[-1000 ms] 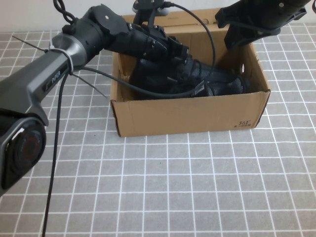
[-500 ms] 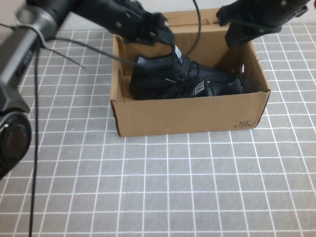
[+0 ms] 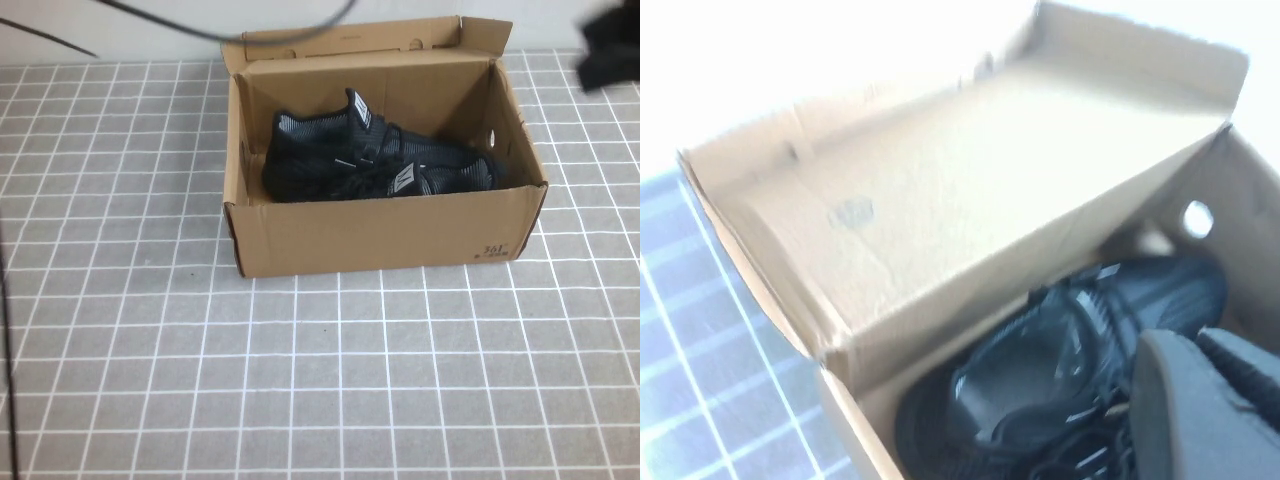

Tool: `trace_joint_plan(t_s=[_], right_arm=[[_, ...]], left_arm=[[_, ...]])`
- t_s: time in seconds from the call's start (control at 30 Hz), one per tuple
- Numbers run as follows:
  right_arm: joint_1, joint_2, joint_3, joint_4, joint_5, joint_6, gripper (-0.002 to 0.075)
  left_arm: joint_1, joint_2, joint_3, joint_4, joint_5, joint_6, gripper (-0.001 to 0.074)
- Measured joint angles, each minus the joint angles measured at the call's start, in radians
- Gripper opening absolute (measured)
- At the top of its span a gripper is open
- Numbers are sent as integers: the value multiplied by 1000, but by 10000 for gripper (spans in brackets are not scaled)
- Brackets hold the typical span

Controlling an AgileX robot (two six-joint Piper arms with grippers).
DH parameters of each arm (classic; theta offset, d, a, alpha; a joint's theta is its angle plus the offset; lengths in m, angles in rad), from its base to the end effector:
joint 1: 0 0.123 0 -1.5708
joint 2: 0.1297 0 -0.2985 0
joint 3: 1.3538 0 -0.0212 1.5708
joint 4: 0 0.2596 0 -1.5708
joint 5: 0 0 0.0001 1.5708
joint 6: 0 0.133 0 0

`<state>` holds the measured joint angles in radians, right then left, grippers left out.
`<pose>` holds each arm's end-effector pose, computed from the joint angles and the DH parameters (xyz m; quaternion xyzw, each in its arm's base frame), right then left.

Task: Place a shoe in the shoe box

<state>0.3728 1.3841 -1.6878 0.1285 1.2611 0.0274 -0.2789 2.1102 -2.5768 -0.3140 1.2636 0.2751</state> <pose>0.2737 0.1245 0.4388 -0.1636 0.9229 0.1310 0.3229 0.4625 -0.1732 0.4303 0.2640 0.8581 -0.1560 0.4119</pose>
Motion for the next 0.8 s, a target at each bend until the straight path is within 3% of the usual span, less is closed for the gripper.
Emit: trace_joint_plan(t_s=[0.33, 0.47, 0.63, 0.8], right_arm=[[0, -447, 351, -101, 2, 44, 0], [0, -619, 454, -101, 7, 44, -12], [0, -822, 571, -101, 4, 46, -15], [0, -976, 687, -78, -102, 46, -15]], left_arm=[[0, -264, -1, 44, 9, -9, 1], [0, -392, 85, 44, 9, -9, 1], [0, -603, 316, 42, 10, -4, 1], [0, -818, 661, 42, -30, 2, 1]])
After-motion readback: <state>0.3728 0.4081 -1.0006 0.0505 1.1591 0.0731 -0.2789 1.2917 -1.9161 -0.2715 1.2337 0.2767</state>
